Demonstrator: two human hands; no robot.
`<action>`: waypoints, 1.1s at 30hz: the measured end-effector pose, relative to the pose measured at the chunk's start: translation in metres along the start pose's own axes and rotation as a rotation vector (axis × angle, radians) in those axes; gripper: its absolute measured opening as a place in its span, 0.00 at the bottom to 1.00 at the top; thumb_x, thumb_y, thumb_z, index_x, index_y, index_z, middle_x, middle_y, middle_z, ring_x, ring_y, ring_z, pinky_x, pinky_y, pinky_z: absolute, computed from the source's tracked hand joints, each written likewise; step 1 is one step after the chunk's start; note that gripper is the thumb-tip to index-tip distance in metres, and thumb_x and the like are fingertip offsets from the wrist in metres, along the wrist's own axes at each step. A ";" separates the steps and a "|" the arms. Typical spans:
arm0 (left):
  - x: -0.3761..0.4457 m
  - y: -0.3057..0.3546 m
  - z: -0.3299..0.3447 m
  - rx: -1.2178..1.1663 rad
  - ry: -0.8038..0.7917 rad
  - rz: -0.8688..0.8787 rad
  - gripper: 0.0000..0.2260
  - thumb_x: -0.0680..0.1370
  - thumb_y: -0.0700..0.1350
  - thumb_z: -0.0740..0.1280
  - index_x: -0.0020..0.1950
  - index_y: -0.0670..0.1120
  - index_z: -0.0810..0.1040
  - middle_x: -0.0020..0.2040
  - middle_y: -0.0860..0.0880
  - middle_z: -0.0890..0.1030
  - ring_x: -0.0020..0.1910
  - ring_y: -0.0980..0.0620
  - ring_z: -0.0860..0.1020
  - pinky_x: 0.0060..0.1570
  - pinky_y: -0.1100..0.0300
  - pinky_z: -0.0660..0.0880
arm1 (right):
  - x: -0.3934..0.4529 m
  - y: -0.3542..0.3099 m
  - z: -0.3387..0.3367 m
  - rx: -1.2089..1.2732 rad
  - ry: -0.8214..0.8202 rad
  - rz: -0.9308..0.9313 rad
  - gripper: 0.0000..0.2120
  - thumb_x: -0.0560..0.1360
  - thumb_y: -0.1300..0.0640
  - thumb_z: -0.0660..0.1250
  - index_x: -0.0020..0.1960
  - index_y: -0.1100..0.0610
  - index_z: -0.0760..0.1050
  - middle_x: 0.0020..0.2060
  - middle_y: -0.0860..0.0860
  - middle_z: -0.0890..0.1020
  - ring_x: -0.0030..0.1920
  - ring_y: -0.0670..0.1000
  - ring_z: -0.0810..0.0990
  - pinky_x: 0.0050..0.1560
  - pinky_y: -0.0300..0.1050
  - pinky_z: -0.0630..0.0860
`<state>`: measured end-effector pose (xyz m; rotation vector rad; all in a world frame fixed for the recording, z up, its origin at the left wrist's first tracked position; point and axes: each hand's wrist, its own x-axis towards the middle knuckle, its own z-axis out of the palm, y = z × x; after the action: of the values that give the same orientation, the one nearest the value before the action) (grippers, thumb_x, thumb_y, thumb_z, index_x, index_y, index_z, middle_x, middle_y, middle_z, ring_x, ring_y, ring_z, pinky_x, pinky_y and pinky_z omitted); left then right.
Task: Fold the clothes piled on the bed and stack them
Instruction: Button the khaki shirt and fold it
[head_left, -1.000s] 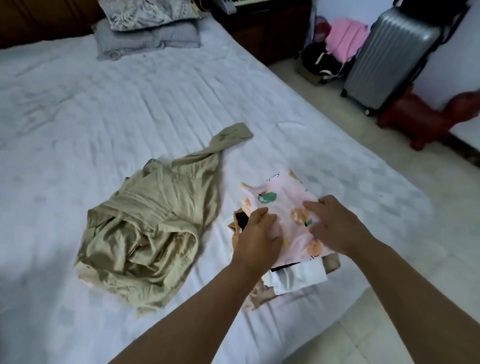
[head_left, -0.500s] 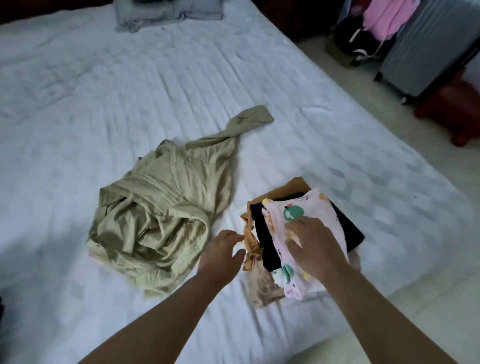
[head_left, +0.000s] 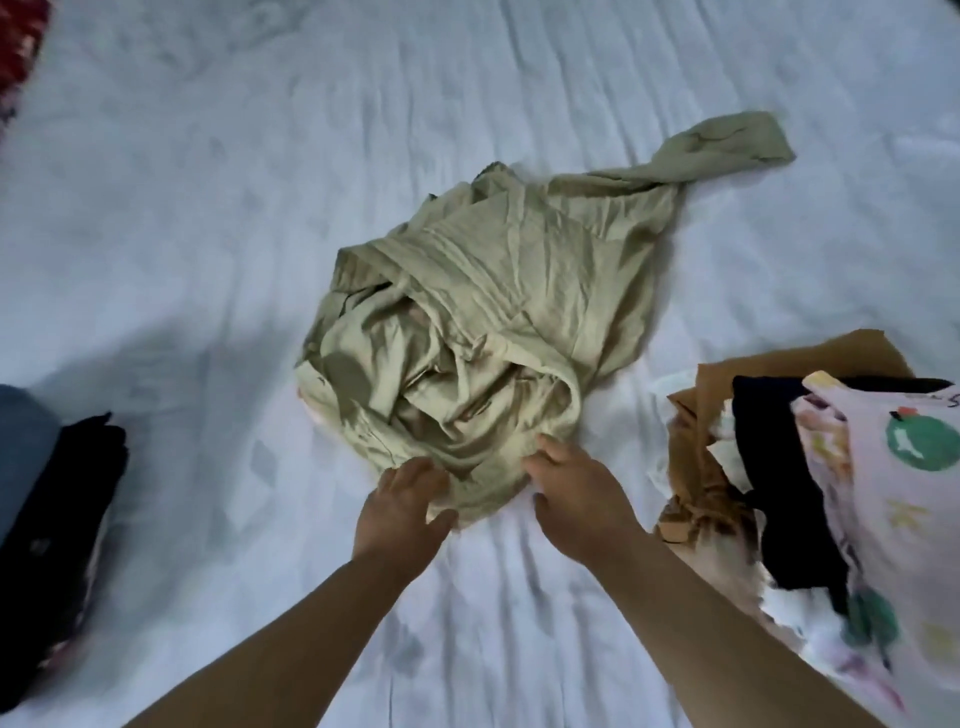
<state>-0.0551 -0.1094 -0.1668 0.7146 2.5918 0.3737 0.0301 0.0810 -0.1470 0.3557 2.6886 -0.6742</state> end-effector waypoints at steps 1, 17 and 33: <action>0.003 -0.001 0.010 0.022 0.045 0.059 0.19 0.68 0.55 0.67 0.56 0.50 0.80 0.57 0.52 0.79 0.50 0.44 0.77 0.46 0.52 0.76 | 0.007 0.001 0.008 -0.004 0.015 0.003 0.20 0.74 0.65 0.58 0.64 0.57 0.71 0.73 0.52 0.63 0.65 0.58 0.69 0.57 0.46 0.71; -0.036 -0.043 -0.067 -0.014 -0.038 0.340 0.15 0.67 0.49 0.51 0.36 0.48 0.77 0.34 0.54 0.76 0.39 0.54 0.73 0.58 0.60 0.61 | 0.006 -0.030 -0.032 -0.500 0.117 -0.084 0.14 0.55 0.51 0.78 0.34 0.58 0.81 0.32 0.52 0.80 0.43 0.60 0.80 0.64 0.60 0.63; -0.154 -0.067 -0.218 -0.057 0.438 0.354 0.12 0.69 0.42 0.62 0.45 0.46 0.83 0.39 0.52 0.80 0.36 0.54 0.75 0.34 0.68 0.69 | -0.096 -0.155 -0.121 -0.133 0.262 -0.305 0.11 0.73 0.67 0.66 0.36 0.58 0.67 0.75 0.57 0.55 0.67 0.49 0.72 0.46 0.39 0.75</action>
<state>-0.0650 -0.2785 0.0500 1.1898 2.8316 0.7862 0.0352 -0.0071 0.0533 -0.0046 3.0552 -0.5575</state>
